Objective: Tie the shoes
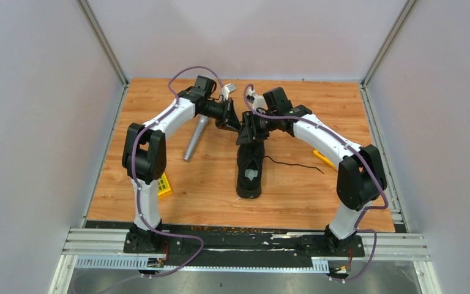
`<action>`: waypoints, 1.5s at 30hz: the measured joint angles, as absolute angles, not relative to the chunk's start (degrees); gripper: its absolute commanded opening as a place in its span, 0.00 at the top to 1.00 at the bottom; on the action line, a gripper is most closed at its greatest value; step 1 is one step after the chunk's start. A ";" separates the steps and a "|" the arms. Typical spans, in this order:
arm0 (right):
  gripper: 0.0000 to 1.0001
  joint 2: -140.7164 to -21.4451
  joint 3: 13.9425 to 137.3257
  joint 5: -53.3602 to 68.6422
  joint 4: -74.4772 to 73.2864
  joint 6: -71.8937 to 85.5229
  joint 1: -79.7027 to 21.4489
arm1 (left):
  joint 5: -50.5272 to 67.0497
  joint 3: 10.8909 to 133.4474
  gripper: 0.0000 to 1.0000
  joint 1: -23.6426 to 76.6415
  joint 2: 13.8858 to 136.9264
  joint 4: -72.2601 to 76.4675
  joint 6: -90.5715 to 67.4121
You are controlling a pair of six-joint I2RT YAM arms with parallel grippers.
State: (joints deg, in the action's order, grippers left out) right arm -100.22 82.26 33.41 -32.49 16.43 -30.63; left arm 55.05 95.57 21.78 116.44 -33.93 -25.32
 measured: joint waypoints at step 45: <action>1.00 -95.46 87.48 34.52 -43.86 2.81 -29.67 | 45.74 43.22 0.22 33.45 84.31 38.59 6.76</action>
